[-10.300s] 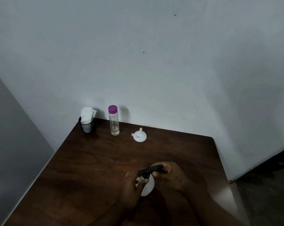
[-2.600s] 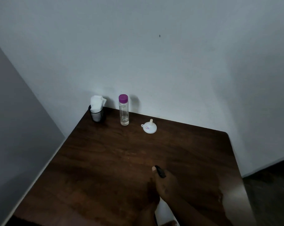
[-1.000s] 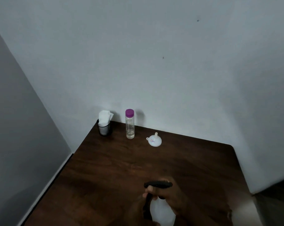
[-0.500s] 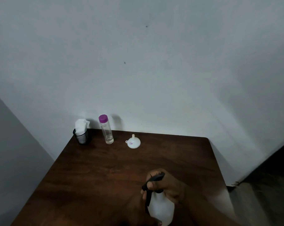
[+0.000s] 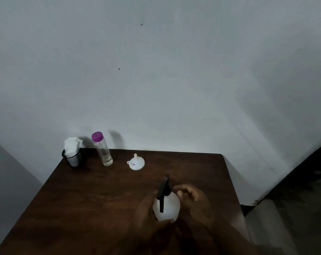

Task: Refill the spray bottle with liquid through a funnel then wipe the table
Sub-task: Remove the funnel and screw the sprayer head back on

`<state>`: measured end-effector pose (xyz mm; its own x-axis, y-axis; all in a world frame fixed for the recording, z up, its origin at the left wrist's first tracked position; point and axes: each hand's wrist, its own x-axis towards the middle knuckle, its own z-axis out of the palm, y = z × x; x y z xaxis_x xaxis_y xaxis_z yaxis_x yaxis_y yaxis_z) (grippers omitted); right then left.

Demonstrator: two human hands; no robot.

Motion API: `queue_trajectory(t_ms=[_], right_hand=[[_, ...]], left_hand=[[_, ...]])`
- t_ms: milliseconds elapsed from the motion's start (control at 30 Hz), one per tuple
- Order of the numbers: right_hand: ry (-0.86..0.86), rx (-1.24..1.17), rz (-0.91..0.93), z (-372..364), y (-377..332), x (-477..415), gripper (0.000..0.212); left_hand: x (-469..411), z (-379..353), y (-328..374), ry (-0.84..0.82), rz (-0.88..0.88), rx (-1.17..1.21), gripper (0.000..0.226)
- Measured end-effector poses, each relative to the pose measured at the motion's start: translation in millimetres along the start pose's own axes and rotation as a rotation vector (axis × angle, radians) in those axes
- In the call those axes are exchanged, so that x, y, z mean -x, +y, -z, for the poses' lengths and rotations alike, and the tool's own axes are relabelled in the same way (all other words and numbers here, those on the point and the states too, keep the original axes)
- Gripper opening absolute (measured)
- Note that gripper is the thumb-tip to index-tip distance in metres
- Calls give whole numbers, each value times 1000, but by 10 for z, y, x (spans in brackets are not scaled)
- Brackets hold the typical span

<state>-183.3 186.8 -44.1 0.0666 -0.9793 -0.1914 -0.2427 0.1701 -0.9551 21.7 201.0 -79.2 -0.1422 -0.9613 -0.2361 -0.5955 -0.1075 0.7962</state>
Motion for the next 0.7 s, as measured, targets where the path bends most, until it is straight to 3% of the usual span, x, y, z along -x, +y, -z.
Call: queue_trajectory(t_ms=[100,333,567,700], right_hand=[[0,13,-60,-54,175,-66,27],[5,-65,-126,-141,269,-443,75],[16,-91,-64,-207,304,-989,63],[23,-26,-33,-194,364,-1349,68]], left_hand=[[-178,-2,71,113,-143,-24,79],[-607,-17,24,185,-136,21,92],[-1202,1,-40,216,-170,-1,96],[-1578,-44,-64,264,-156,-59,97]])
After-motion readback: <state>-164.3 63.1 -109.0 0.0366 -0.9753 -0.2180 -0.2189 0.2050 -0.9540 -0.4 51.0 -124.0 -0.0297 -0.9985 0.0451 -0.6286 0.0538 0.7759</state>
